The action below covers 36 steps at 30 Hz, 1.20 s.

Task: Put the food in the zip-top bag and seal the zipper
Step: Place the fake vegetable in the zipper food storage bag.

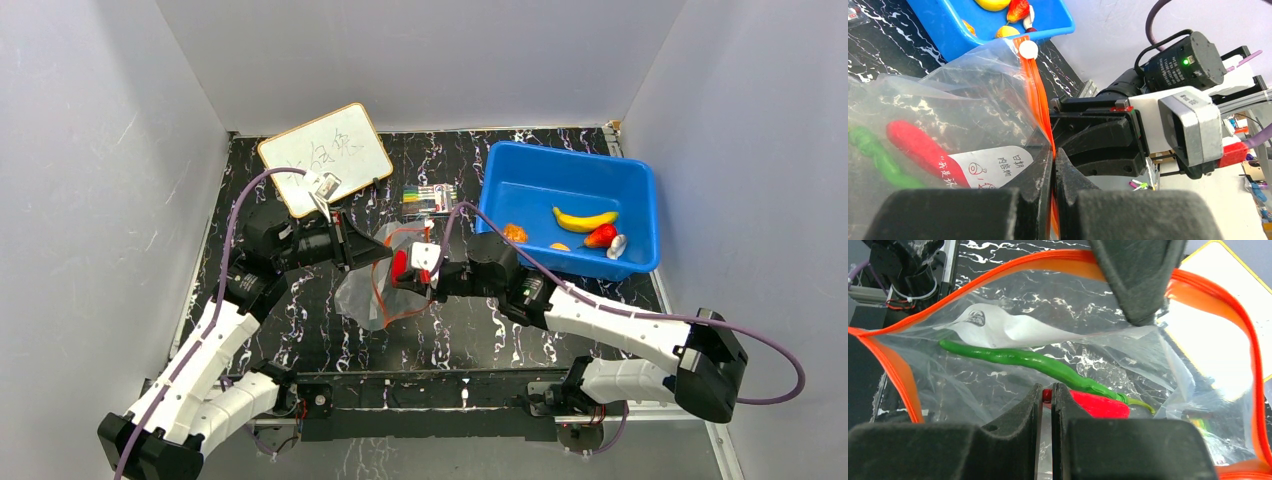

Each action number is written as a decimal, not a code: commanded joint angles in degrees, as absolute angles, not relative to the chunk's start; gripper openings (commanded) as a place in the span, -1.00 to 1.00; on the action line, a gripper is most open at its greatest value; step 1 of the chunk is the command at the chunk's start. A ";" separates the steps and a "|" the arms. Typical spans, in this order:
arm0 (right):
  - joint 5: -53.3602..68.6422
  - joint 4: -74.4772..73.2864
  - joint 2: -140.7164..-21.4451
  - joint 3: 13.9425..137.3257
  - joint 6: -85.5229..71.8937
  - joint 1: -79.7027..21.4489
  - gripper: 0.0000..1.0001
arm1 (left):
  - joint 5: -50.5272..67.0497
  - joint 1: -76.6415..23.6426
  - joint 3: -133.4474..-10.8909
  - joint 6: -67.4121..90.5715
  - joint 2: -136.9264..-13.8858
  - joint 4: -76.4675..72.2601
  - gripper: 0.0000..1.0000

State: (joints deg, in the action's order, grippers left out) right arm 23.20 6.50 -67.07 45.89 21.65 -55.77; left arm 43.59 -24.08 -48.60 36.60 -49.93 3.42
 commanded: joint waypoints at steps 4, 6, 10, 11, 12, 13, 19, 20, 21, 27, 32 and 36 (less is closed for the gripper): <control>26.30 15.58 -66.66 43.47 26.28 -56.25 -0.96 | 44.48 -23.99 -46.79 36.52 -48.70 2.04 -1.00; 25.51 15.07 -67.68 43.74 26.85 -56.31 -0.96 | 44.59 -23.99 -46.66 36.51 -48.83 1.86 -1.00; 23.10 13.15 -69.56 44.71 26.61 -56.43 -0.75 | 44.73 -23.99 -47.12 35.62 -49.62 2.39 -1.00; 22.42 11.22 -69.97 45.30 27.19 -56.43 -0.63 | 44.60 -24.04 -47.37 34.99 -49.92 3.02 -1.00; 21.64 8.97 -70.23 46.20 27.66 -56.38 -0.49 | 44.24 -24.04 -47.68 34.36 -50.03 3.97 -1.00; 20.36 6.70 -70.30 47.21 27.82 -56.41 -0.37 | 43.92 -24.00 -47.93 33.70 -50.18 4.87 -1.00; 18.17 3.19 -66.11 46.31 23.95 -56.43 -0.02 | 40.25 -23.99 -47.93 29.09 -49.39 9.02 -1.00; 18.53 3.17 -65.28 46.12 22.87 -56.43 0.02 | 39.43 -23.99 -47.79 28.15 -49.47 9.66 -1.00; 18.61 3.25 -64.50 45.94 21.74 -56.43 0.05 | 38.70 -23.99 -47.74 27.23 -49.61 10.34 -1.00; 13.47 5.63 -60.27 45.78 13.00 -56.42 0.11 | 33.02 -24.01 -47.94 20.70 -50.05 14.57 -1.00; 7.51 5.93 -59.63 46.28 9.28 -56.43 0.15 | 26.54 -23.99 -47.28 14.52 -48.81 16.41 -1.00; 3.84 1.43 -61.47 51.23 5.11 -56.26 0.10 | 20.62 -23.95 -47.70 12.49 -47.49 16.67 -1.00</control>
State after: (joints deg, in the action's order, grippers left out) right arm 9.69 1.96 -60.58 44.93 10.92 -56.21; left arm 27.86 -24.08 -46.76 17.19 -49.95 15.64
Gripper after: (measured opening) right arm 0.562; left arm 0.010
